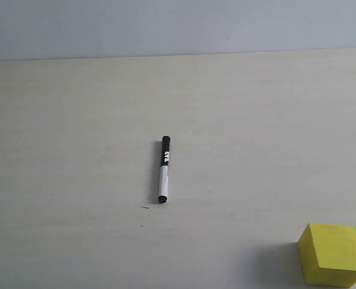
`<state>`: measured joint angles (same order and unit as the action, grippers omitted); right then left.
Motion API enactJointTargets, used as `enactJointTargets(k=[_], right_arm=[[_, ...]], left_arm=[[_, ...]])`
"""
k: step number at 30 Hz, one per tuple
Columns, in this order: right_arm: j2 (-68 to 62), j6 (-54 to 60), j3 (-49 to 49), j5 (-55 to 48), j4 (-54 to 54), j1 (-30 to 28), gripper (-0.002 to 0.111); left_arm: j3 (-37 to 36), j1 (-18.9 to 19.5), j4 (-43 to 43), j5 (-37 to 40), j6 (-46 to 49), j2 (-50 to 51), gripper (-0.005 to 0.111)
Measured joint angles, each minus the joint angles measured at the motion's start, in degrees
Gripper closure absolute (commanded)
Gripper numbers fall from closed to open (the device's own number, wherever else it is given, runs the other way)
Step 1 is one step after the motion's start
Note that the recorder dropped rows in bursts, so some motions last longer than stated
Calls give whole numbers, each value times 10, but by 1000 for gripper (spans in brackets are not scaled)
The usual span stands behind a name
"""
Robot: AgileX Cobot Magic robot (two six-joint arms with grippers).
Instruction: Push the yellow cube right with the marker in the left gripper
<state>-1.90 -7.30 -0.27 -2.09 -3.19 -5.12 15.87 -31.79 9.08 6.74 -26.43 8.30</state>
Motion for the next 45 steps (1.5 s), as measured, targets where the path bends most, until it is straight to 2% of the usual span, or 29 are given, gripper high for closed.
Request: enactJointTargets(k=[3, 6, 9, 14, 24, 45], right_arm=[[0, 0, 0, 0, 0, 0, 108], [0, 0, 0, 0, 0, 0, 108], [0, 0, 0, -1, 0, 0, 108], [0, 0, 0, -1, 0, 0, 108], [0, 0, 0, -1, 0, 0, 108], [0, 0, 0, -1, 0, 0, 108]], left_arm=[[-49, 96, 2, -38, 3, -29, 107], [-83, 171, 3, -44, 4, -59, 107], [-116, 223, 5, -51, 12, -78, 107], [-156, 270, 6, -44, 17, -80, 107], [-158, 298, 6, -17, 22, -80, 107], [-158, 298, 6, -11, 22, -80, 107]])
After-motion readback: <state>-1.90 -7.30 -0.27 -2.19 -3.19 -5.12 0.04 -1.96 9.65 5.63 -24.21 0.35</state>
